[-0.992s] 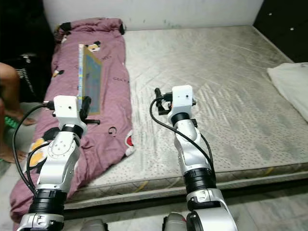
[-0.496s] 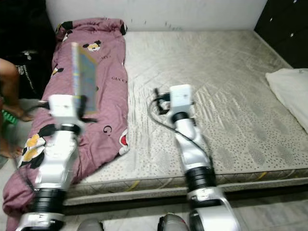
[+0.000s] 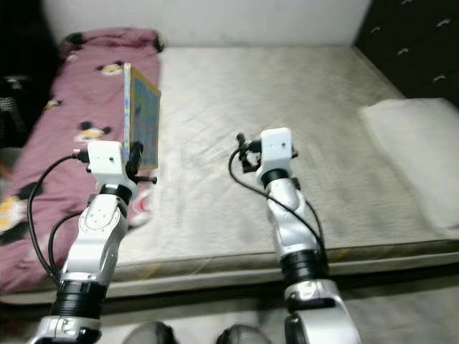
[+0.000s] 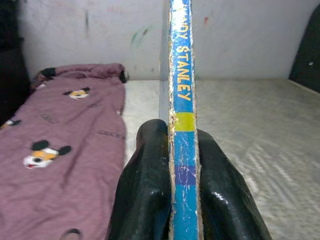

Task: Clean up the room

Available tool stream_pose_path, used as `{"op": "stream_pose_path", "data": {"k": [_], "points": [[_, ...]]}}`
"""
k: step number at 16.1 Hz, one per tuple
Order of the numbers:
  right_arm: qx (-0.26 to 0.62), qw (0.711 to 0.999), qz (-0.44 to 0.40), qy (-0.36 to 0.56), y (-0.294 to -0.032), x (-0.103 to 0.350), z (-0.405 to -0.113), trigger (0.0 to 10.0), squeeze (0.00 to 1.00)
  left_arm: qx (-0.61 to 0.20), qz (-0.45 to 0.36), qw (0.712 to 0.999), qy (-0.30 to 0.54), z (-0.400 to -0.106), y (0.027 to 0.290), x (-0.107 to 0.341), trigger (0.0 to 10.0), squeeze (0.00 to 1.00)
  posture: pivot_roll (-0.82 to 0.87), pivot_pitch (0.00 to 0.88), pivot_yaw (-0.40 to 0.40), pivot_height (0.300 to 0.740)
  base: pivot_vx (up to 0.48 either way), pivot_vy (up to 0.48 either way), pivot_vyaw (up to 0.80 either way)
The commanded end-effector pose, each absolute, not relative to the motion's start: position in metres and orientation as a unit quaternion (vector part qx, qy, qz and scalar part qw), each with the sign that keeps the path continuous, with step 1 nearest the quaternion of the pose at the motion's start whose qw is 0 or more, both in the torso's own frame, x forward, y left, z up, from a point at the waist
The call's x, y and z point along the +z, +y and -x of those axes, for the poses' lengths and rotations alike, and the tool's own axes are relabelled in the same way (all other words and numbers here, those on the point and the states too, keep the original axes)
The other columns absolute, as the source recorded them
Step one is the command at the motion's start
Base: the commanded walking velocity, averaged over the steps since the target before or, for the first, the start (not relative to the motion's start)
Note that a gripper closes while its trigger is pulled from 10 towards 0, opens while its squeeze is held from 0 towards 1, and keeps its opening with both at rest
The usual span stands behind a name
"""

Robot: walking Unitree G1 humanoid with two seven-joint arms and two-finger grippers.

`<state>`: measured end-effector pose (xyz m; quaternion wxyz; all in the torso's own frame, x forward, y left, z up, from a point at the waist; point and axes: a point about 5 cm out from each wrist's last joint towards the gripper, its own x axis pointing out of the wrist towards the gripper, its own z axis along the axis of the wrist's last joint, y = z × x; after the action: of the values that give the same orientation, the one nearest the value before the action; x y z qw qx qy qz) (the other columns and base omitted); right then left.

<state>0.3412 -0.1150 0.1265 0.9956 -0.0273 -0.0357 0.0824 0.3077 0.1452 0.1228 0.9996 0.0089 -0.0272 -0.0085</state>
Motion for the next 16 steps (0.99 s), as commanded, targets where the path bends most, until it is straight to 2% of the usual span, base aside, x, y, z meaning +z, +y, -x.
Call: {"op": "stream_pose_path", "data": {"k": [1,5,13,16], "points": [[0.090,0.994,0.030,-0.046,-0.1116,0.1322,-0.3433,10.0,0.00,-0.004,-0.008,0.999,-0.052,-0.3110,0.1486,0.1341,10.0,0.00,-0.08,0.000,-0.013,0.740,0.000,-0.345,0.00],[0.090,0.994,0.032,-0.044,-0.1125,0.1318,-0.3439,10.0,0.00,-0.003,-0.007,0.999,-0.052,-0.3117,0.1485,0.1343,10.0,0.00,-0.08,0.000,-0.009,0.740,0.000,-0.324,0.00],[0.088,0.995,0.022,-0.039,-0.1157,0.1288,-0.3421,10.0,0.00,-0.020,0.022,0.997,-0.070,-0.3084,0.1442,0.1352,10.0,0.00,-0.08,0.000,-0.018,0.740,0.000,0.000,0.00],[0.090,0.995,0.021,-0.037,-0.1154,0.1283,-0.3424,10.0,0.00,-0.025,0.028,0.997,-0.071,-0.3080,0.1435,0.1353,10.0,0.00,-0.08,0.000,-0.018,0.740,0.267,0.000,0.00]]}}
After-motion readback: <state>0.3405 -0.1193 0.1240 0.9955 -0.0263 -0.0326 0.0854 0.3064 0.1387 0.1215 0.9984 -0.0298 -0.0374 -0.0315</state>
